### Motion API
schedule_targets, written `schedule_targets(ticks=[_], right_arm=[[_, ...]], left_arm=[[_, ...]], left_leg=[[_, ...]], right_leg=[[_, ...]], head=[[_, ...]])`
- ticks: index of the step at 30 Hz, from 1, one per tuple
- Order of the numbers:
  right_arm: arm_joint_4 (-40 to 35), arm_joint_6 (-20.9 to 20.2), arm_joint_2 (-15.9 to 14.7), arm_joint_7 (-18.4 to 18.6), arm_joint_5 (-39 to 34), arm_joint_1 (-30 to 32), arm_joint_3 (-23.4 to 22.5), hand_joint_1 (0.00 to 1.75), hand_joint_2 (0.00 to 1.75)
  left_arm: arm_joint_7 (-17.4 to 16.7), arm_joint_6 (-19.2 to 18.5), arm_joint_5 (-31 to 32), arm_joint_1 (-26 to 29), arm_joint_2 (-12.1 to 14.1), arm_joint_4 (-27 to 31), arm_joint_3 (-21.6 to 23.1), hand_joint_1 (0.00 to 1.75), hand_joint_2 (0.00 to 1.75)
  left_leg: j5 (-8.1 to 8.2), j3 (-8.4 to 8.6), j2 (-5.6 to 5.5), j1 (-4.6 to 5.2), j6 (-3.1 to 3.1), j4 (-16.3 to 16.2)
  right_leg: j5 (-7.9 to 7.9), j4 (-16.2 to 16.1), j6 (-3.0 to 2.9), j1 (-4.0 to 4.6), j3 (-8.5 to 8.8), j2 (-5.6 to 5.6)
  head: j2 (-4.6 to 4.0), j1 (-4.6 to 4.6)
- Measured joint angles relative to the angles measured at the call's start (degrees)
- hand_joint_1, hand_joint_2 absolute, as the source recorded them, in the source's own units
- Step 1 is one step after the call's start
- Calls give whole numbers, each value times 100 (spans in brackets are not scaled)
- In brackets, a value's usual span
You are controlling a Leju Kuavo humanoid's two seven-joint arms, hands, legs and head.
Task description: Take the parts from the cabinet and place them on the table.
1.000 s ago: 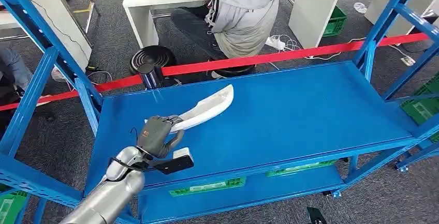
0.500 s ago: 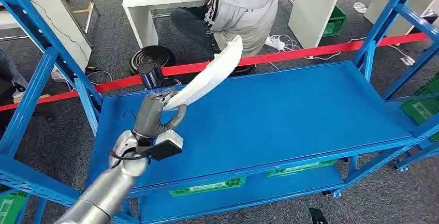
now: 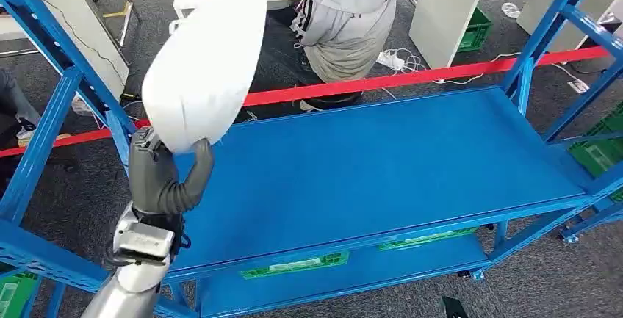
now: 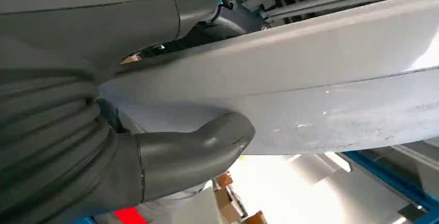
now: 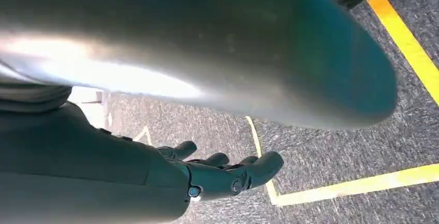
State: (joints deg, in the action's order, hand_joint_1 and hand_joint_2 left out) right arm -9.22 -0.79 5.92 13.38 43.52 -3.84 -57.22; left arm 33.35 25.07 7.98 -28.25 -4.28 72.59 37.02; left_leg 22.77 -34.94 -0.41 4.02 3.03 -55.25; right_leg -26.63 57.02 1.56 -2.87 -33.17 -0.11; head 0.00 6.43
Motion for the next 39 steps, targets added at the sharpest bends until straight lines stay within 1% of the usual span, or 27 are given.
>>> schedule_targets(ticks=[4, 5, 7, 9, 10, 11, 12, 14, 15, 16, 17, 20, 21, 23, 25, 27, 28, 29, 30, 31, 32, 33, 34, 35, 36, 37, 39], right_arm=[[0, 7, 30, 13, 24, 9, -37, 0, 0], [0, 7, 37, 13, 31, 11, -39, 0, 0], [0, 7, 42, 13, 39, 24, -42, 0, 0], [0, 7, 29, 9, 57, 32, -44, 0, 0], [0, 7, 26, 11, 57, 39, -44, 0, 0], [0, 7, 26, 11, 57, 47, -44, 0, 0], [0, 9, 24, 11, 57, 53, -44, 0, 0], [-2, 9, 22, 11, 57, 41, -44, 0, 0], [0, 7, 32, 7, 57, 11, -44, 0, 0], [-2, 4, 59, 4, 57, 29, -46, 0, 0], [0, 2, 59, 2, 57, 39, -46, 0, 0], [4, -2, 96, 9, 61, 36, -46, 0, 0], [-2, -11, 72, 4, 72, 19, -46, 0, 0], [-2, -4, 68, 9, 74, 26, -48, 0, 0], [-2, 13, 64, 9, 74, 33, -48, 0, 0], [-2, 13, 59, 9, 74, 34, -48, 0, 0], [-2, 15, 57, 9, 74, 33, -48, 0, 0], [-2, 15, 57, 11, 74, 30, -48, 0, 0], [0, 15, 74, 11, 72, 17, -48, 0, 0], [11, 11, 197, 9, 68, 29, -48, 0, 0], [-29, 33, 107, -9, 66, 32, -50, 0, 0], [-2, 9, 155, 13, 50, 25, -50, 0, 0], [6, 22, 161, 2, 35, 19, -57, 0, 0], [2, 13, 151, 4, 28, 30, -59, 0, 0], [2, 13, 153, 13, 26, 35, -61, 0, 0], [4, 11, 157, 22, 24, 56, -61, 0, 0], [2, 15, 125, 11, 26, 69, -68, 0, 0]], left_arm=[[37, 0, -28, 294, 102, 501, -59, 175, 175], [44, 0, -28, 348, 109, 601, -63, 175, 175], [59, 11, -13, 405, 116, 767, -72, 175, 175], [59, 13, -2, 482, 135, 865, -79, 175, 175], [59, 13, 2, 525, 144, 896, -79, 175, 175], [59, 13, 4, 553, 146, 918, -79, 175, 175], [59, 13, 4, 561, 153, 939, -79, 175, 175], [59, 13, 7, 564, 166, 983, -79, 175, 175], [59, 13, 7, 571, 170, 1022, -81, 175, 175], [55, 15, 7, 595, 183, 1062, -94, 175, 175], [63, 15, 9, 591, 186, 1077, -101, 175, 175], [59, 15, 11, 618, 207, 1123, -116, 175, 175], [59, 17, 11, 629, 219, 1147, -129, 175, 175], [61, 20, 11, 641, 245, 1206, -140, 175, 175], [59, 24, 13, 680, 249, 1250, -146, 175, 175], [59, 33, 42, 735, 260, 1276, -151, 175, 175], [59, 33, 59, 737, 262, 1296, -153, 175, 175], [59, 42, 70, 735, 260, 1331, -159, 175, 175], [59, 52, 85, 732, 260, 1379, -168, 175, 175], [59, 66, 114, 736, 260, 1458, -190, 175, 175], [72, 81, 120, 722, 262, 1490, -208, 175, 175], [79, 92, 125, 730, 264, 1503, -216, 175, 175], [79, 120, 136, 760, 267, 1551, -221, 175, 175], [83, 138, 158, 814, 280, 1608, -231, 175, 175], [105, 164, 173, 855, 280, 1671, -232, 175, 175], [107, 175, 175, 876, 280, 1709, -232, 175, 175], [114, 197, 181, 963, 288, 1801, -234, 175, 175]], left_leg=[[-57, 37, -8, 32, 112, 36], [-156, 101, 8, -44, 143, 196], [-199, 92, 34, -46, 189, 237], [-226, 14, 36, -44, 181, 211], [-245, -57, 39, -48, 173, 170], [-265, -132, 38, -55, 152, 124], [-286, -223, 37, -82, 120, 59], [-315, -430, 34, -141, 50, -126], [-320, -527, 28, -118, -10, -254], [-312, -546, 15, -106, -23, -331], [-311, -589, -3, -74, -28, -424], [-400, -674, -10, -115, -123, -457], [-148, -718, -12, -123, -192, -557], [656, -905, 15, -230, -338, -1331], [1087, -1019, 23, -273, -388, -2125], [979, -805, 24, -282, -334, -2184], [846, -515, 18, -263, -255, -1863], [744, -96, -1, -212, -105, -1319], [742, 327, -51, -114, 89, -783], [936, 647, -61, 4, 272, -307], [873, 670, 28, 4, 187, -253], [772, 657, 13, 35, 163, -212], [709, 660, 14, 74, 152, -150], [583, 665, 30, 74, 216, 9], [412, 739, 81, -7, 142, 200], [303, 688, 57, -20, 180, 272], [190, 514, 64, -40, 142, 248]], right_leg=[[52, -56, 84, -30, 43, -1], [-11, -2, 80, -7, 49, -8], [-488, 438, 30, 45, -110, 5], [-1014, 1332, 32, 78, -432, 11], [-1157, 1689, 35, 95, -534, 13], [-1135, 1736, 44, 91, -497, 10], [-979, 1468, 68, 78, -292, 7], [-612, 517, 183, 23, 326, -9], [-767, 225, 229, -1, 458, -27], [-575, 398, 111, 15, 395, 44], [-662, 418, 45, -2, 353, 42], [-608, 546, -63, -34, 199, 5], [-547, 551, -135, -16, 135, 15], [-410, 535, -148, -18, -18, 6], [-283, 537, -140, -14, -163, -7], [-170, 538, -133, 24, -314, -14], [-114, 534, -142, 60, -388, -10], [-50, 515, -161, 114, -446, -3], [9, 491, -188, 75, -451, -5], [56, 464, -132, 119, -455, -11], [129, 395, -109, 19, -424, -7], [179, 338, -82, 8, -406, -5], [244, 289, -39, -20, -402, -12], [346, 175, 0, -8, -382, 1], [246, 252, -18, 12, -448, -1], [-71, 416, -28, 78, -530, 9], [-706, 1106, -15, 100, -696, 16]], head=[[0, 0], [0, 2], [0, 29], [0, 50], [0, 55], [0, 52], [0, 50], [0, 55], [0, 78], [0, 104], [0, 65], [0, 4], [0, -24], [0, -41], [0, -48], [0, -48], [0, -52], [0, -52], [0, -44], [0, 42], [0, 9], [0, -20], [0, -33], [0, -42], [0, -105], [0, -89], [0, -72]])
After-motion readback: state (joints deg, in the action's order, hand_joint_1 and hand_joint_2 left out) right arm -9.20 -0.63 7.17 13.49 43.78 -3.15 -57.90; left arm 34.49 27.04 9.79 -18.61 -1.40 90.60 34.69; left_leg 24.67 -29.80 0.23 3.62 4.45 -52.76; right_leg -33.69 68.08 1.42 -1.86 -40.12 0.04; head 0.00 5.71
